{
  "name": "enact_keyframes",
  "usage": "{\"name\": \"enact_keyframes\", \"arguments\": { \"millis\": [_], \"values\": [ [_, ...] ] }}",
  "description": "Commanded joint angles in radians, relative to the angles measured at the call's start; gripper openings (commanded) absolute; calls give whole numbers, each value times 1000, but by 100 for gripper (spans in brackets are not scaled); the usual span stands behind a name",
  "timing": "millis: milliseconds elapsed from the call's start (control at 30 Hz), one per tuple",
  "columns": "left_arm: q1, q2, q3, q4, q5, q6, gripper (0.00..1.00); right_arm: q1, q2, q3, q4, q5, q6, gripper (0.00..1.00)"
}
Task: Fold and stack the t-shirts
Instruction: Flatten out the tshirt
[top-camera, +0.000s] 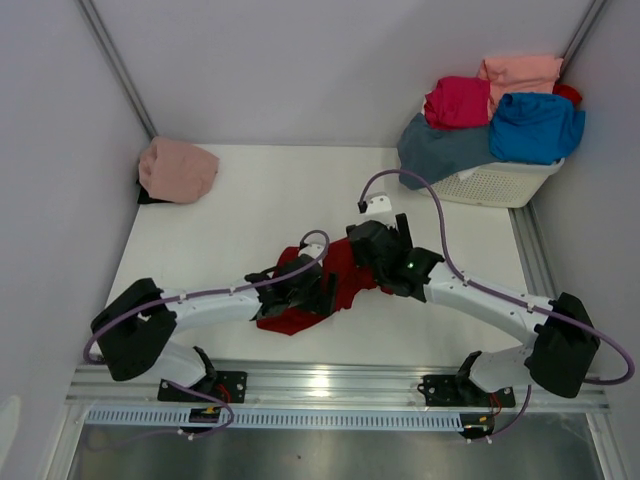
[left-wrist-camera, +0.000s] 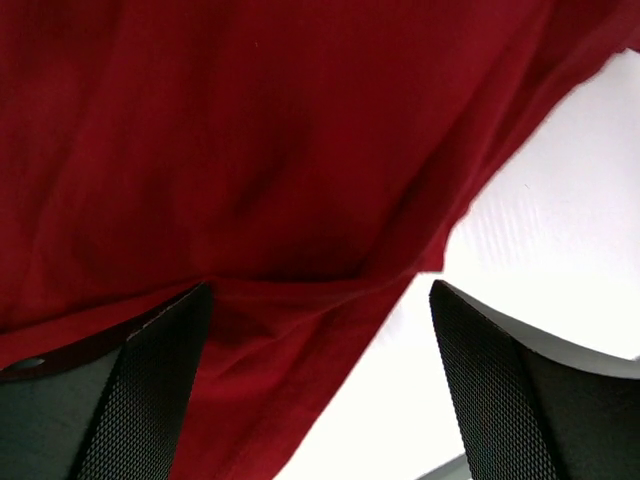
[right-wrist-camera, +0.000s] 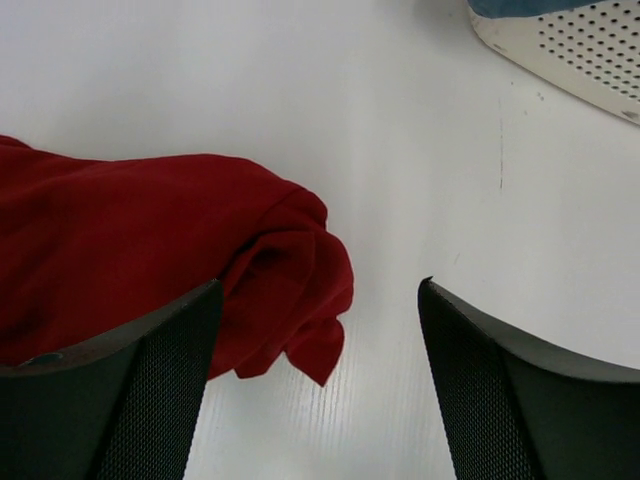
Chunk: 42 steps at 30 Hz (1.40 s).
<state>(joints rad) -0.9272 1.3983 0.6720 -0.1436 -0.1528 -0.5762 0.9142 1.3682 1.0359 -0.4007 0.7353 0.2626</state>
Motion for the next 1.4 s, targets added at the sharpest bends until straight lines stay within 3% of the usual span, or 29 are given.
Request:
{"name": "enact_keyframes", "arguments": {
  "millis": [0, 100, 200, 267, 300, 400, 433, 633, 800, 1100, 1200, 1233, 1367],
  "values": [
    [-4, 54, 84, -31, -57, -34, 93, -6, -61, -17, -3, 49, 27, 82],
    [-4, 91, 124, -88, -111, -43, 93, -14, -84, -36, 3, 41, 21, 79],
    [-5, 90, 136, -105, -142, -45, 82, -32, -95, -63, 22, 26, 20, 73],
    [-4, 76, 135, -109, -160, -48, 65, -46, -92, -85, 43, 0, 39, 68],
    [-4, 64, 135, -120, -174, -53, 46, -69, -84, -123, 60, -19, 67, 65],
    [-4, 45, 136, -139, -198, -57, 16, -130, -64, -135, 65, -53, 125, 63],
    [-4, 35, 135, -145, -206, -57, 1, -149, -57, -132, 60, -63, 147, 62],
    [-4, -44, 158, -247, -362, -73, 1, -189, -27, -128, 74, -145, 234, 56],
    [7, -217, 175, -318, -496, -68, 1, -190, 21, -137, 125, -249, 263, 51],
    [56, -432, 176, -435, -608, -74, 1, -195, 149, -160, 181, -404, 366, 39],
    [71, -473, 155, -452, -620, -90, 1, -196, 172, -172, 206, -419, 365, 29],
    [71, -502, 147, -450, -619, -88, 1, -198, 190, -172, 210, -427, 363, 21],
    [71, -564, 120, -424, -581, -82, 1, -199, 241, -163, 233, -459, 359, 3]
  ]
}}
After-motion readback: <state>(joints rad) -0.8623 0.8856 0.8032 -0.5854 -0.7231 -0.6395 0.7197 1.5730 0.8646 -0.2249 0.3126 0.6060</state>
